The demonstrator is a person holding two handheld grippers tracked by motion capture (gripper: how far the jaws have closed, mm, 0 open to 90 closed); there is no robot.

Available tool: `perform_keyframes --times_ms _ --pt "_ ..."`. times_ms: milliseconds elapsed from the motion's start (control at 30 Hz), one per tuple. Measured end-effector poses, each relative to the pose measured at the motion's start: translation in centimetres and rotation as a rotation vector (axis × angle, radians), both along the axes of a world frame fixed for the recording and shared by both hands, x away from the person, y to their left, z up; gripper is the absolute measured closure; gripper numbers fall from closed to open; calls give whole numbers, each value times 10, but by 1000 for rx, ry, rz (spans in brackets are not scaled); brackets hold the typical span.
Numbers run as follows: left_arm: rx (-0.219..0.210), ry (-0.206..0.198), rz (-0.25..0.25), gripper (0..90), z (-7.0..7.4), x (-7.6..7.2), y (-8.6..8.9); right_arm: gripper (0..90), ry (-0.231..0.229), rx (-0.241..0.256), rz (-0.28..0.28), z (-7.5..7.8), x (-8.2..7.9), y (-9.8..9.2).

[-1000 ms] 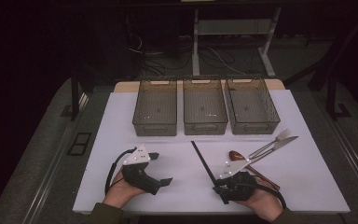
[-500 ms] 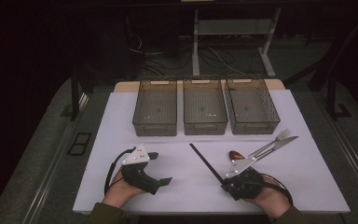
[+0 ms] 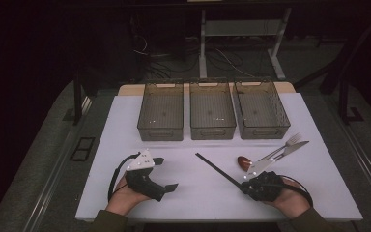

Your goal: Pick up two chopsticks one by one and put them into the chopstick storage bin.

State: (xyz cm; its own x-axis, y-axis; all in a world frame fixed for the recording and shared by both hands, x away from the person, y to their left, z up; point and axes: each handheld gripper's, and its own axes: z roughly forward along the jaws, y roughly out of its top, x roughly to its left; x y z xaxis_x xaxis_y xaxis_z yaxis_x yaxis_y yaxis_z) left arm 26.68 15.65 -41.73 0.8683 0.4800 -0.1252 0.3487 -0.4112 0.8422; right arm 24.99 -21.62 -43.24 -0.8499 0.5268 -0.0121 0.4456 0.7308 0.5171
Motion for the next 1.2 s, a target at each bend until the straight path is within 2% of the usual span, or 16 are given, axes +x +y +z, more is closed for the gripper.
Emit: perform_keyframes --times_ms 133,167,267,367,500,767,933,1200 --pt "1 -2 -3 0 0 0 0 735 -6 6 4 0 0 -1" --pt "0 -1 -3 0 0 0 0 686 4 43 -11 1 0 -2" --pt "2 -1 -4 0 0 0 0 654 8 111 -15 8 0 -3" --pt "1 -3 -6 0 0 0 -1 660 9 158 -20 12 1 -4" --pt "1 -3 -8 0 0 0 -2 715 12 185 -28 15 1 0" --pt "6 -1 -14 0 -1 0 -3 796 14 169 -42 11 7 15" --pt "1 1 -13 0 -1 0 -4 839 -9 142 -71 6 19 26" --pt "2 3 -15 0 -2 -1 -4 862 -15 126 -81 2 24 29"
